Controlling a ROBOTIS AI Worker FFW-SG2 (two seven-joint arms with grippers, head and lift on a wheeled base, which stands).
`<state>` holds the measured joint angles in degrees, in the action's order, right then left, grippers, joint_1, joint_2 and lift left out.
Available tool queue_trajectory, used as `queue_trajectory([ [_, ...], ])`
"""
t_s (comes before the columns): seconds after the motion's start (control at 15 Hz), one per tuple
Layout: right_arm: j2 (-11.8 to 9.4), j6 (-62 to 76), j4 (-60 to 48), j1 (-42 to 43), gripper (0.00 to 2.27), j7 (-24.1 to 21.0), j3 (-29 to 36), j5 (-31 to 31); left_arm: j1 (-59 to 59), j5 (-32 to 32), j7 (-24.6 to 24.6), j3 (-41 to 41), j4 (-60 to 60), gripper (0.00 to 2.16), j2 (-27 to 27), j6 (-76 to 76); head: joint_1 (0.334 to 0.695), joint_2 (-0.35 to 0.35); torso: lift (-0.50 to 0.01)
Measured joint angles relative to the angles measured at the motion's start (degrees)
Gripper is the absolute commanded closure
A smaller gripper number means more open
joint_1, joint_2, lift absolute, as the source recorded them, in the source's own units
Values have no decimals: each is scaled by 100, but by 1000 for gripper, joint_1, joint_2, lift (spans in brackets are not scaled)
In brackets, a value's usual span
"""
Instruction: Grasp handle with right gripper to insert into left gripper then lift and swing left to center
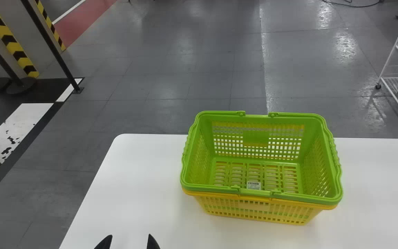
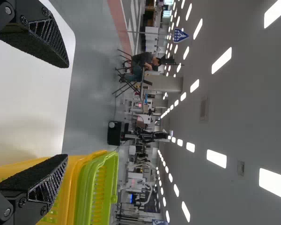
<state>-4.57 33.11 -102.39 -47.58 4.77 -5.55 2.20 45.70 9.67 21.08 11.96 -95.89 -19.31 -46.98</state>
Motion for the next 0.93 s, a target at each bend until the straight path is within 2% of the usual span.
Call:
queue_trajectory([
  [0.53, -9, 15, -18, -14, 110, 7, -25, 0, -2, -1, 125, 6, 0, 194, 24, -45, 695, 224, -93],
  [0.93, -13, 15, -12, -14, 110, 7, -25, -1, -27, -131, 77, -90, -334, 188, -37, 283, 695, 208, -93],
])
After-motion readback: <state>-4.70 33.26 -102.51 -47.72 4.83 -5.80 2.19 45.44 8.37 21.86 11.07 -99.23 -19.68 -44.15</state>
